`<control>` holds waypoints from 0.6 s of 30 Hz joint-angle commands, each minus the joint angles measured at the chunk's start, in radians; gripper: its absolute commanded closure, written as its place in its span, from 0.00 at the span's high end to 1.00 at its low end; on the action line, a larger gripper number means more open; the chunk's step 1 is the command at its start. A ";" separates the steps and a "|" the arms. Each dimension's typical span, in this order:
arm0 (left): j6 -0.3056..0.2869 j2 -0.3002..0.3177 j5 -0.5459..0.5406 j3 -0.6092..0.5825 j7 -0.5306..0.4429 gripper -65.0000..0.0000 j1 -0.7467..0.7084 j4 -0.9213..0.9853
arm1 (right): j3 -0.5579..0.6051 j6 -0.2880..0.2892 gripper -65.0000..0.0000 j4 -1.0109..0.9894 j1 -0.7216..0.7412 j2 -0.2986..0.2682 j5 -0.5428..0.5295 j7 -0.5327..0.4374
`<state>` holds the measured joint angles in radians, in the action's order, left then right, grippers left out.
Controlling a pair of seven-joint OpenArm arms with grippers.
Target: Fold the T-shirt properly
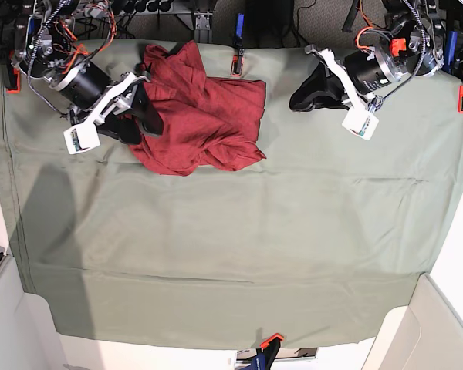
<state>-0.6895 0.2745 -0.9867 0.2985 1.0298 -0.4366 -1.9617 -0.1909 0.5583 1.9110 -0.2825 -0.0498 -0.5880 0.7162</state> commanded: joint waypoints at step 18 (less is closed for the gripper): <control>-0.009 0.006 -0.018 -0.166 0.031 0.00 0.004 -0.036 | 0.107 -0.012 0.46 -0.065 0.049 -0.071 0.156 -0.117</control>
<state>-0.6895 0.2771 -0.9779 0.1303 1.0733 -0.4370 -1.9766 -0.0811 0.5419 1.8240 -0.2466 -0.1165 -0.4068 0.6304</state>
